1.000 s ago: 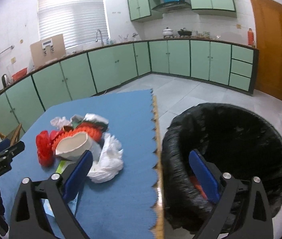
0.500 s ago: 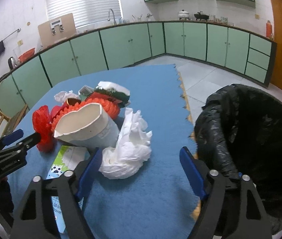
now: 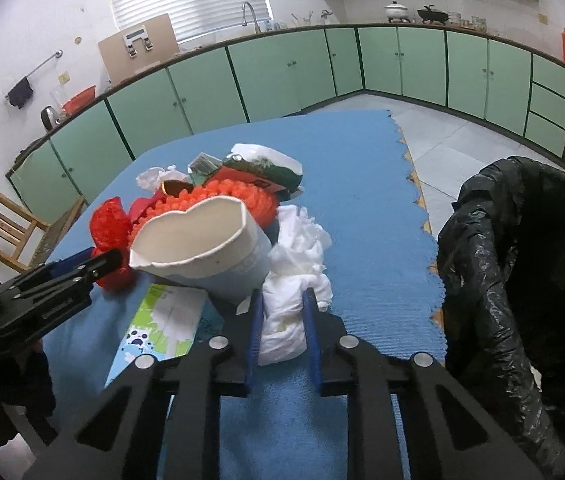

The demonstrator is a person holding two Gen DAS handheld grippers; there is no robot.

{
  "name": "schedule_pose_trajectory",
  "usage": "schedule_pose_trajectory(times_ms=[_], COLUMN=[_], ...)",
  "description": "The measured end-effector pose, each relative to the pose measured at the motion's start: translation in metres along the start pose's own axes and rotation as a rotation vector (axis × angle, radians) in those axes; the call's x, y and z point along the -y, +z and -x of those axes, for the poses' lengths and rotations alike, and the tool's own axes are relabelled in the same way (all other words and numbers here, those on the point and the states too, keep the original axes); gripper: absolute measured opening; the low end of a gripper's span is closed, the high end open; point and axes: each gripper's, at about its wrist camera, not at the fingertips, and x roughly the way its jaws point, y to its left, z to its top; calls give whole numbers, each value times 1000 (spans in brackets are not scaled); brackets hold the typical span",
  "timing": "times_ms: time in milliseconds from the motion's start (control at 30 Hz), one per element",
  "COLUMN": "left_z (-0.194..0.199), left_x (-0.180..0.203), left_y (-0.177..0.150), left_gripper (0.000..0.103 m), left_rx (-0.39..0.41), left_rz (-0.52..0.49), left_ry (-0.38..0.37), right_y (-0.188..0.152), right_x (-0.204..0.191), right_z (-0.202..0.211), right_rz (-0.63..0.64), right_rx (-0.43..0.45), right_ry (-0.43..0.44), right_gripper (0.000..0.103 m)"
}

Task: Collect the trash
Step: 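Grasp the white tissue with the right tool while the left tool grasps the red mesh bag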

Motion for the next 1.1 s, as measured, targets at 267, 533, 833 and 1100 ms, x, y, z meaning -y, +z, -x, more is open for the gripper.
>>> schedule_pose_trajectory(times_ms=[267,533,833,1100], left_z=[17,48,86,108], left_x=[-2,2,15,52], left_y=[4,13,28,43], left_gripper=[31,29,29,28], left_rx=[31,79,135,165], left_rz=[11,23,21,-21], left_ry=[16,7,-11,-87], right_y=[9,20,35,44], right_x=[2,10,15,18], right_z=[21,46,81,121], right_rz=[5,-15,-18,-11], right_rx=[42,95,168,235], right_ry=[-24,-54,-63,-85], right_gripper=[17,17,17,17])
